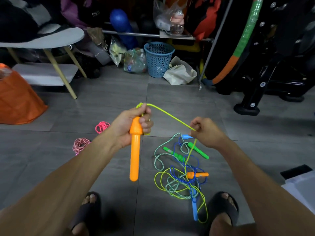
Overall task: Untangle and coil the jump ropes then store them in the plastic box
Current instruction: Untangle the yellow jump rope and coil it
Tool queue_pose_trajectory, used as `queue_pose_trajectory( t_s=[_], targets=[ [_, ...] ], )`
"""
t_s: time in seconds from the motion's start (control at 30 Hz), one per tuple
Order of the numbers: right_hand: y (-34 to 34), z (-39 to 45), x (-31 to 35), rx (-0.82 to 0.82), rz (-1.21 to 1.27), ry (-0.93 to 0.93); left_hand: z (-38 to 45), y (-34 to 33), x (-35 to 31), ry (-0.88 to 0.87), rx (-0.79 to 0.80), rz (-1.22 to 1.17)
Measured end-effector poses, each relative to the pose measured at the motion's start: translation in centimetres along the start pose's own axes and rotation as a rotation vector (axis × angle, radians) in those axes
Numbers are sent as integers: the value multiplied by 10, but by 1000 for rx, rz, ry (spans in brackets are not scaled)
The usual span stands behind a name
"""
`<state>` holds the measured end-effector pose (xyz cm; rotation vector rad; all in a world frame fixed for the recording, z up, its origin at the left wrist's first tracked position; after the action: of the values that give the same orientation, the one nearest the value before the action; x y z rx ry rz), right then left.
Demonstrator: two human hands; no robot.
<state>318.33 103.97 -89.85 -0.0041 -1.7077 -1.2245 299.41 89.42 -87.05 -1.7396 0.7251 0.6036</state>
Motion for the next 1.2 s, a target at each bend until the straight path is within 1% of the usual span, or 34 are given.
queue_pose_trajectory(
  t_s=[0.07,0.1,0.17,0.23,0.3,0.33,0.4,0.47,0.5,0.53,0.57,0.6,0.63,0.7,0.73,0.8,0.87,0.93,1.03,1.1,1.13,1.2],
  targets=[
    [0,-2,-16,4,-46,-100,-1,6,-6,-40,-13,-76],
    [0,-2,-20,-28,-28,-133,-1,9,-7,-51,-25,-95],
    [7,0,-15,-185,101,-159,-1,16,-8,-43,-108,-86],
    [16,2,6,-336,351,-107,1,25,-5,12,-260,6],
    [26,0,30,-397,584,4,3,32,2,101,-378,152],
    [30,-1,40,-409,650,47,4,33,7,148,-401,224],
    [37,-5,49,-432,724,90,4,30,14,214,-387,332],
    [39,-6,44,-463,665,68,3,21,19,233,-315,381],
    [38,-5,37,-449,531,57,2,16,20,230,-267,380],
    [34,-3,31,-379,315,55,1,10,20,223,-220,361],
    [28,-3,28,-270,130,45,0,6,20,214,-178,332],
    [22,-4,27,-179,3,33,-1,2,19,202,-144,301],
    [17,-5,28,-120,-4,25,-1,0,18,191,-121,270],
    [9,-8,30,-60,75,24,-2,-3,15,165,-99,205],
    [4,-9,31,-12,53,6,-2,-4,14,148,-92,171],
    [-4,-10,24,116,-124,-27,-1,-5,13,115,-94,106],
    [-12,-12,25,174,-250,-5,-2,-5,12,100,-86,52],
    [-17,-14,34,197,-216,47,-3,-8,11,90,-49,24],
    [-29,-19,52,309,-133,150,1,-12,12,50,-26,-37],
    [-36,-24,64,360,17,180,7,-9,14,1,-80,-51],
    [-38,-26,69,369,101,179,9,-7,14,-14,-125,-17],
    [-39,-27,73,371,213,155,13,-4,13,-36,-215,138]
  ],
)
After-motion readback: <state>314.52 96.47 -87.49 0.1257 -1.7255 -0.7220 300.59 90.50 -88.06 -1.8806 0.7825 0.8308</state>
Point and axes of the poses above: each hand's wrist, its own z-axis towards the middle knuckle, its own y-axis out of the back of the hand, x = y × z, the point moved 3 cm from there along z, towards the middle knuckle, and after that the axes turned 7 degrees about y, right-handed, at the moved point
